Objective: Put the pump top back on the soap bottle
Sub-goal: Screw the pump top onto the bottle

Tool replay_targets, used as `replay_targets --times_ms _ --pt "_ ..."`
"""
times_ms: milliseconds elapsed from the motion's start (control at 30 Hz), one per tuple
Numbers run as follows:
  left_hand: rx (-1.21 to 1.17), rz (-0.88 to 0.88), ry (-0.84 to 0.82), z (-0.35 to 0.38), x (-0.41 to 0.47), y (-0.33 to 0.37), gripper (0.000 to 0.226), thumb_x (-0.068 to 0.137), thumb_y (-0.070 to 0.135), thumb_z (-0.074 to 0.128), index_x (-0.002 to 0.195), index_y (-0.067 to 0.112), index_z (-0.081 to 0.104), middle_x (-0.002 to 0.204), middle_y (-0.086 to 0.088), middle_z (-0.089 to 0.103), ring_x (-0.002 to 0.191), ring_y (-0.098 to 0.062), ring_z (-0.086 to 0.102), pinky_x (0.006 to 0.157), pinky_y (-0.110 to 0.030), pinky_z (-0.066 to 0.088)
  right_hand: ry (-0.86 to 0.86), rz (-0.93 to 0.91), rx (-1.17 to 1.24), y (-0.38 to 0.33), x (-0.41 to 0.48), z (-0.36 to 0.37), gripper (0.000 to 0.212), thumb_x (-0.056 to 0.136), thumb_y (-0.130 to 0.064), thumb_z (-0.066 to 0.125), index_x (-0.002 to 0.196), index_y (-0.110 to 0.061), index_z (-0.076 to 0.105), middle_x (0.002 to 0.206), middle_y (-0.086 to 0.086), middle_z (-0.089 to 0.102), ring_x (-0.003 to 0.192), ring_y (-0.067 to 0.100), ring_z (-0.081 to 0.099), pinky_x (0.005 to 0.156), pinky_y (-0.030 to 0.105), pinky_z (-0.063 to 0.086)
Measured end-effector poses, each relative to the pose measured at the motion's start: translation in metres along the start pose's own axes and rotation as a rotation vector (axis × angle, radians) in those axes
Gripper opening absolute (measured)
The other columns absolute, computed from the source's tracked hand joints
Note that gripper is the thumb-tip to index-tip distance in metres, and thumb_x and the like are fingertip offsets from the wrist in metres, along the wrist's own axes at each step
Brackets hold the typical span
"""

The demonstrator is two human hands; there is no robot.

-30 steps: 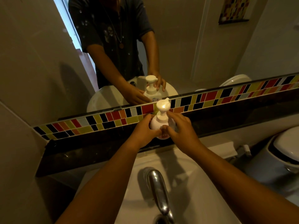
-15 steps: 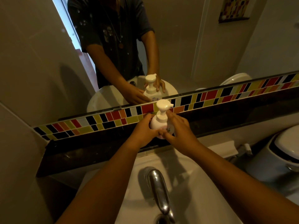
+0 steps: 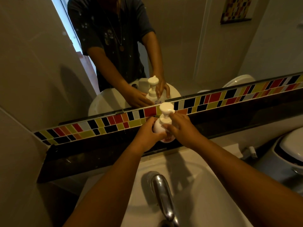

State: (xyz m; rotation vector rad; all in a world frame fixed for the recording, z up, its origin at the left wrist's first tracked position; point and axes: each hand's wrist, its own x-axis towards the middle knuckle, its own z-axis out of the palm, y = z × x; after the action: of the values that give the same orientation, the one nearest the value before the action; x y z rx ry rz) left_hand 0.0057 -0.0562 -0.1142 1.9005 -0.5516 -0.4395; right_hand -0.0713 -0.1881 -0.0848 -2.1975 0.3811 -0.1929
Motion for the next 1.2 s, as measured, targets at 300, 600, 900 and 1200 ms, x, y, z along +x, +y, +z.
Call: replay_targets --times_ms 300,600,900,1200 --pt "-0.012 0.012 0.054 0.005 -0.004 0.0 0.041 0.083 0.022 0.074 0.119 0.022 0.053 0.119 -0.003 0.061 0.107 -0.018 0.062 0.078 -0.025 0.055 0.269 0.017 0.132 -0.007 -0.004 0.025 0.044 0.083 -0.033 0.066 0.122 -0.018 0.053 0.127 0.01 0.057 0.12 0.027 0.053 0.096 0.048 0.048" --pt "0.01 -0.004 -0.022 -0.001 -0.001 0.0 0.05 0.081 0.019 0.075 0.123 0.026 0.05 0.127 -0.002 0.058 0.114 -0.02 0.059 0.089 -0.034 0.055 0.026 0.05 0.271 -0.01 -0.001 0.007 0.049 0.085 -0.027 0.065 0.13 -0.017 0.048 0.132 0.012 0.057 0.122 0.029 0.053 0.098 0.044 0.047" --pt "-0.014 0.006 0.017 0.002 -0.004 0.0 0.039 0.088 0.017 0.067 0.123 0.023 0.051 0.121 -0.001 0.06 0.107 -0.015 0.06 0.066 -0.017 0.051 0.226 0.033 0.202 -0.012 -0.002 0.023 0.044 0.083 -0.031 0.065 0.122 -0.018 0.049 0.125 0.008 0.058 0.116 0.025 0.056 0.087 0.041 0.054" --pt "0.021 0.008 0.041 0.003 -0.003 0.0 0.03 0.094 0.02 0.061 0.122 0.017 0.053 0.119 -0.006 0.061 0.104 -0.017 0.062 0.064 -0.018 0.053 0.321 0.074 0.132 -0.017 0.002 0.03 0.045 0.082 -0.033 0.067 0.118 -0.016 0.046 0.123 0.009 0.054 0.114 0.027 0.054 0.086 0.044 0.053"
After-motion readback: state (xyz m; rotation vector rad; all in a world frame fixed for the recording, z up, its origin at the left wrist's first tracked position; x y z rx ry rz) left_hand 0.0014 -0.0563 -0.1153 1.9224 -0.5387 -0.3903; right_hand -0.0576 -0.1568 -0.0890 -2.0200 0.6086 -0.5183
